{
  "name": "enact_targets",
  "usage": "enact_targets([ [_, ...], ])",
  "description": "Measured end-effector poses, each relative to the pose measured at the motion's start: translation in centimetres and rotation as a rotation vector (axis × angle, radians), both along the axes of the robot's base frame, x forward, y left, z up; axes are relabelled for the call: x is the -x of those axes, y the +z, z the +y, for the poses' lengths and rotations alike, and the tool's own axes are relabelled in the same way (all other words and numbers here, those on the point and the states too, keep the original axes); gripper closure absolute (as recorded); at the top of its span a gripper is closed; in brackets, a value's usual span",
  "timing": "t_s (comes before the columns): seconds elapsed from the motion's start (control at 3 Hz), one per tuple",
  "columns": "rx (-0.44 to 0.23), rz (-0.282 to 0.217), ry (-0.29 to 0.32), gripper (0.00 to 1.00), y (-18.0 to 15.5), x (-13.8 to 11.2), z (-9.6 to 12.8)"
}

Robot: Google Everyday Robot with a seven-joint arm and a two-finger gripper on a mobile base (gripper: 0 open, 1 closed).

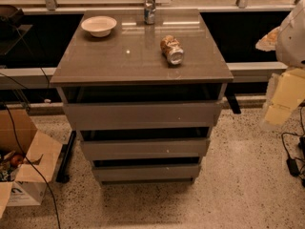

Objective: Open middle drawer

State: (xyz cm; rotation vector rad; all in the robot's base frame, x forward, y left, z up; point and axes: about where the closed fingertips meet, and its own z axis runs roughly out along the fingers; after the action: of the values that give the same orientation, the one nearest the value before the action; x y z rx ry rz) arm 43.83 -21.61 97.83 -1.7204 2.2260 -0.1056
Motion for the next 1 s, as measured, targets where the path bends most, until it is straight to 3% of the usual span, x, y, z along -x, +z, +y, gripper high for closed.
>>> enact_targets([
  [0.33,-0.008,-0.003,0.003,0.0,-0.1,-0.1,0.2],
  [0.67,-0.077,-0.021,0.031,0.0,-1.3,-0.5,1.6],
  [1.0,-0.19,-0.034,-0.017,0.0,-4.0,-1.4,3.1],
])
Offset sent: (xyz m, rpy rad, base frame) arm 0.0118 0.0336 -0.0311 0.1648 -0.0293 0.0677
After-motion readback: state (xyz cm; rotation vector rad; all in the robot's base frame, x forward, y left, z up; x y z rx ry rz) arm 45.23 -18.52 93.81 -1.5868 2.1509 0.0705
